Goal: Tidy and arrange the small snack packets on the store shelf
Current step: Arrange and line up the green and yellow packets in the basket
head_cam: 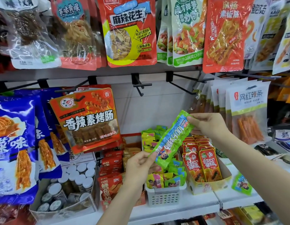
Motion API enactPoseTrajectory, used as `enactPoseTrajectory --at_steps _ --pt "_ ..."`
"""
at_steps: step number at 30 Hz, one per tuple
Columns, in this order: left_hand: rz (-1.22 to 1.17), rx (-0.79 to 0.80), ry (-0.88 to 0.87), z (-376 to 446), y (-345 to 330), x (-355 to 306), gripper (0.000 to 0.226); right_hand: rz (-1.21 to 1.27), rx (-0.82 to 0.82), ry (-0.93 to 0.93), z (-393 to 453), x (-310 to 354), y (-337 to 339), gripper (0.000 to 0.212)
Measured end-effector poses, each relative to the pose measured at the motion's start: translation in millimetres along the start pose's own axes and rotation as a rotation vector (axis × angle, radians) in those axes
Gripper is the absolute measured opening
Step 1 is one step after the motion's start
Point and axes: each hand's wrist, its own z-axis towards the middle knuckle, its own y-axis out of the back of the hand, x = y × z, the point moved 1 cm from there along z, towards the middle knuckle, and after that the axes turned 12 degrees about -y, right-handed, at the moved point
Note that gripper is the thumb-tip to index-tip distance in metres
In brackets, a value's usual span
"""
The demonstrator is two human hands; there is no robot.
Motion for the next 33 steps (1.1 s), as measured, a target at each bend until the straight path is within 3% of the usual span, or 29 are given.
enactPoseTrajectory --at_steps 2,6,8,12,15,17,22,30,33 --pt "-0.142 0.090 0.070 0 2 1 0.036 0.030 0.042 0.001 -2 2 -1 0.011" --pt "-0.831 0.271 0.426 -4 -3 -14 0.057 0.196 0.212 -0.028 -6 2 -7 0.020" --pt "-0.918 0.265 0.488 -3 -7 -19 0.054 0.267 0.251 -0.031 -7 1 -12 0.027" --pt "-0.745 0.238 0.344 -2 -12 -18 0.040 0.248 0.263 -0.086 -7 2 -15 0.035" --pt "-0.245 0.173 0.099 -3 -11 -11 0.049 0.199 0.357 -0.210 -9 -1 -15 0.052" --pt "-0.015 0.119 -0.013 -7 -11 -5 0.048 0.202 0.370 -0.168 -11 -3 -17 0.041" --pt "0.003 0.118 -0.133 -14 -11 -4 0.063 0.143 0.199 -0.092 -10 -6 -14 0.025" --pt "-0.014 0.109 -0.135 -16 -13 -9 0.062 0.157 0.202 -0.090 -13 -3 -12 0.022" --pt "-0.150 0.098 -0.109 -18 -12 -9 0.046 0.223 0.240 -0.091 -14 -3 -14 0.023"
